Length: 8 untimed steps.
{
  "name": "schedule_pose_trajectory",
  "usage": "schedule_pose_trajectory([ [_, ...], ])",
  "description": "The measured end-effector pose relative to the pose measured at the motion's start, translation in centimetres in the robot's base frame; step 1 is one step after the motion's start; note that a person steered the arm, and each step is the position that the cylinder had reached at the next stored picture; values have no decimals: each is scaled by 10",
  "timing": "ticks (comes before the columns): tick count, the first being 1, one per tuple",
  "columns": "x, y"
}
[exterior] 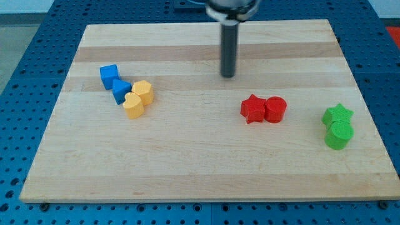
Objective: Drag the green circle into the red circle
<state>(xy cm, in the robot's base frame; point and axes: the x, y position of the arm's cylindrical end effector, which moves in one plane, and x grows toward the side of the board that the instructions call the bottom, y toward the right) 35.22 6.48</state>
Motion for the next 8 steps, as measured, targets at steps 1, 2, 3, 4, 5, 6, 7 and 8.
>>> schedule_pose_trajectory([
  [1,-4,103],
  [2,31,205],
  [3,120,275],
  [4,166,267],
  [5,194,232],
  [6,208,195],
  [7,209,157],
  [8,208,119],
])
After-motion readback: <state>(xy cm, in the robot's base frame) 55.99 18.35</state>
